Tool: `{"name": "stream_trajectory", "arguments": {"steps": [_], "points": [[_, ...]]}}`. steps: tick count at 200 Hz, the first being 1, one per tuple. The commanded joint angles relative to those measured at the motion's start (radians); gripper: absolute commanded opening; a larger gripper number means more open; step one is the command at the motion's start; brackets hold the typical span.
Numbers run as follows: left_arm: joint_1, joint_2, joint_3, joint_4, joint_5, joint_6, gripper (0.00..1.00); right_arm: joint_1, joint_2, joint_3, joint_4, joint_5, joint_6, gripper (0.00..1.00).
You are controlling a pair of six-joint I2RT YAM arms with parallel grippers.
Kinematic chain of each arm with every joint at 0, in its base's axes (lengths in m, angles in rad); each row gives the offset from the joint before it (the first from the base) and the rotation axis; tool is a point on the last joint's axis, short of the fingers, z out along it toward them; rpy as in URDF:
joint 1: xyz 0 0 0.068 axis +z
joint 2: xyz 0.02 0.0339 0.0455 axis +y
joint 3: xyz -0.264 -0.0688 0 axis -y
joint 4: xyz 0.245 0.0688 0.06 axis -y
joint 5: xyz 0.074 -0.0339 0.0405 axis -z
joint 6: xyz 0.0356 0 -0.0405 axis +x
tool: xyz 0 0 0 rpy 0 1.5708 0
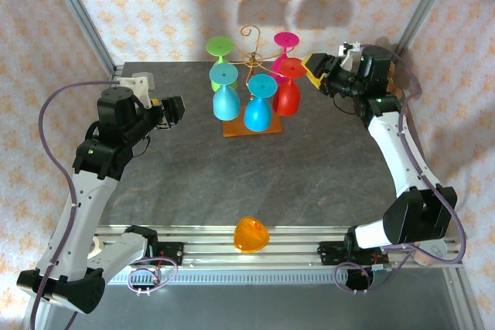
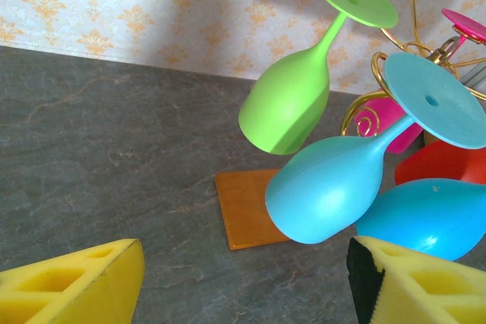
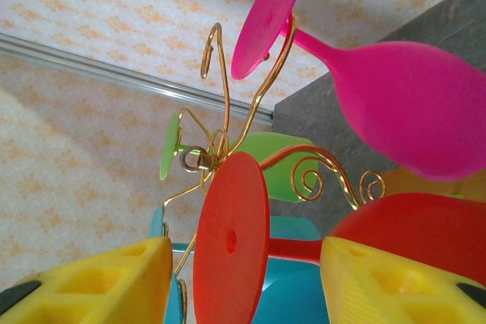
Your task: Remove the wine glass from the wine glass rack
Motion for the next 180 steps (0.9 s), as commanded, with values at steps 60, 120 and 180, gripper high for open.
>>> {"name": "stream_trajectory", "arguments": {"steps": [60,120,180], "points": [[-0.003,-0.017,0.005,0.013,-0.002,-0.001,0.73,0.016,0.018,0.041,0.005,-0.009,-0.015,0.45],[-0.003,-0.022,-0.008,0.02,-0.014,-0.001,0.73,0.019,0.027,0.051,0.003,-0.011,-0.01,0.4],[-0.003,-0.026,-0.011,0.021,-0.022,-0.002,0.73,0.021,0.036,0.053,0.008,-0.021,-0.003,0.28]]}}
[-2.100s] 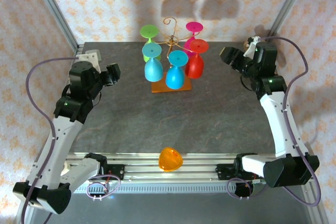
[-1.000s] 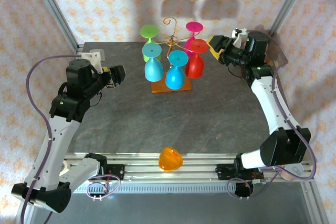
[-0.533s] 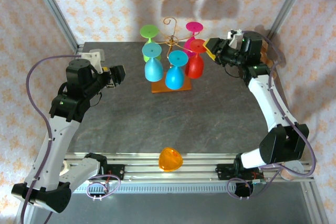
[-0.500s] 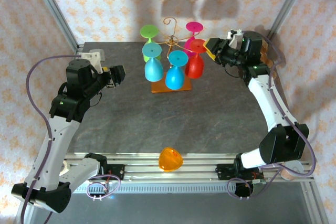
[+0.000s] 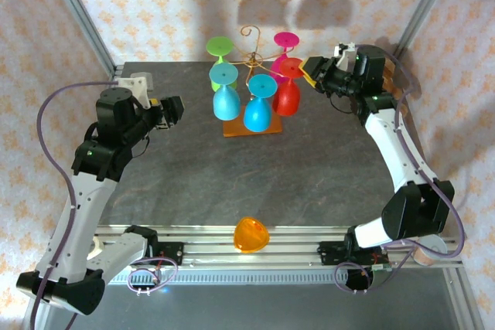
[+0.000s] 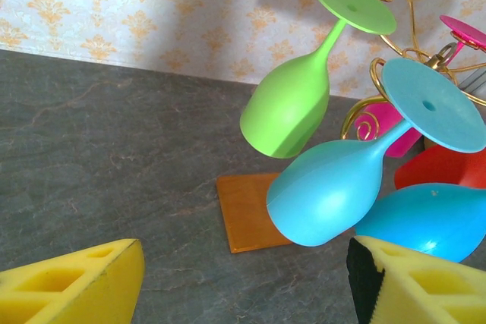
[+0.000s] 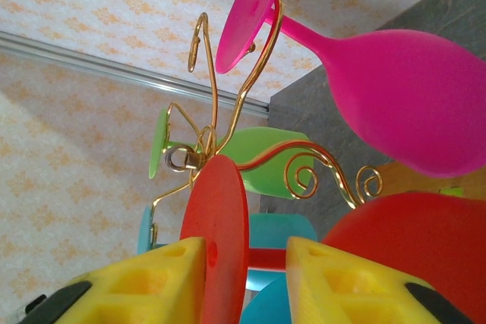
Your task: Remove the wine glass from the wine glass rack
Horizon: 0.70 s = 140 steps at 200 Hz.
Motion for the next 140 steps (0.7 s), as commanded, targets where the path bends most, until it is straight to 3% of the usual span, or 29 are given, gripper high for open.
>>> {"name": "stream_trajectory", "arguments": {"steps": [1,140], "points": [[-0.002,-0.015,-0.01,0.018,-0.013,0.001,0.73,0.008,0.003,0.037,0.016,-0.022,0.001,0.28],[-0.002,-0.021,-0.007,0.002,-0.066,0.033,0.73,0.006,0.017,0.054,0.02,-0.053,0.061,0.09]]}}
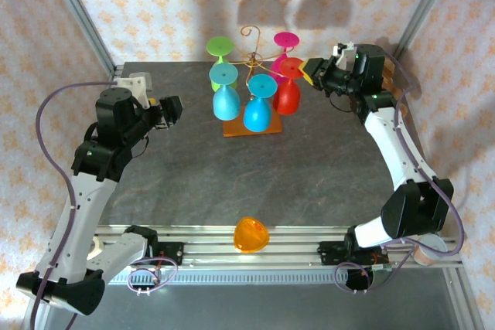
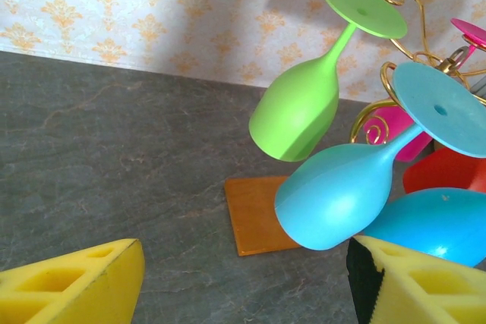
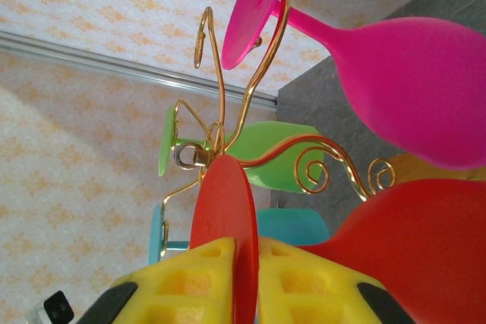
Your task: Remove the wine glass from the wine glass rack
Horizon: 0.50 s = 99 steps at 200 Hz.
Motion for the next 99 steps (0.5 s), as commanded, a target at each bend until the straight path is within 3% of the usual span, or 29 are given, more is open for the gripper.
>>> {"name": "stream_trajectory", "arguments": {"steps": [1,21,99], "points": [[-0.002,-0.02,-0.007,0.003,-0.038,0.029,0.73,0.006,0.007,0.041,0.02,-0.027,0.02,0.09],[-0.002,-0.025,-0.009,0.003,-0.045,0.035,0.73,0.006,0.009,0.047,0.014,-0.044,0.03,0.0],[-0.003,-0.022,0.013,-0.013,0.003,0.074,0.73,0.007,-0.004,0.106,-0.056,-0.063,0.06,0.0]]}}
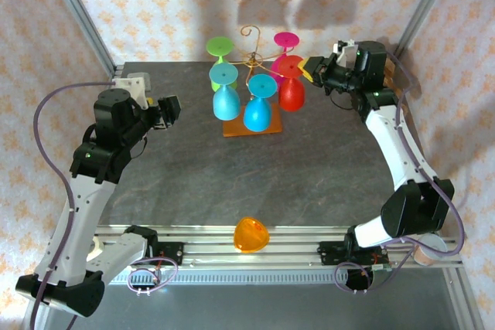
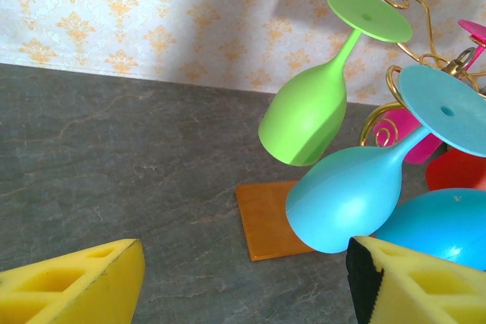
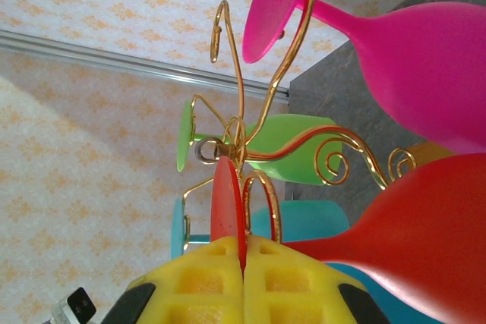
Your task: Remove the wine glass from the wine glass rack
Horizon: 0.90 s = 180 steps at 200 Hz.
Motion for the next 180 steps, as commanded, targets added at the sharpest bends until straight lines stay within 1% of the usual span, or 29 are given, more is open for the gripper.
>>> {"name": "stream_trajectory", "arguments": {"steps": [1,10,38,59,94,180], "points": [[-0.003,-0.009,0.014,-0.013,0.029,0.036,0.73,0.007,-0.009,0.06,-0.025,-0.032,0.018,0.0],[-0.004,-0.002,0.025,-0.025,0.034,0.047,0.73,0.008,-0.011,0.068,-0.037,-0.033,0.015,0.0],[-0.039,0.017,0.048,-0.069,-0.004,0.088,0.72,0.008,-0.008,0.076,-0.053,-0.035,0.012,0.0],[-0.068,0.018,0.047,-0.074,-0.039,0.101,0.72,0.014,-0.004,0.079,-0.061,-0.034,0.013,0.0],[-0.098,0.037,0.065,-0.103,-0.065,0.12,0.72,0.036,-0.002,0.085,-0.086,-0.027,-0.013,0.0],[-0.106,0.037,0.057,-0.086,-0.081,0.115,0.72,0.045,0.016,0.106,-0.102,-0.024,-0.031,0.0]]}}
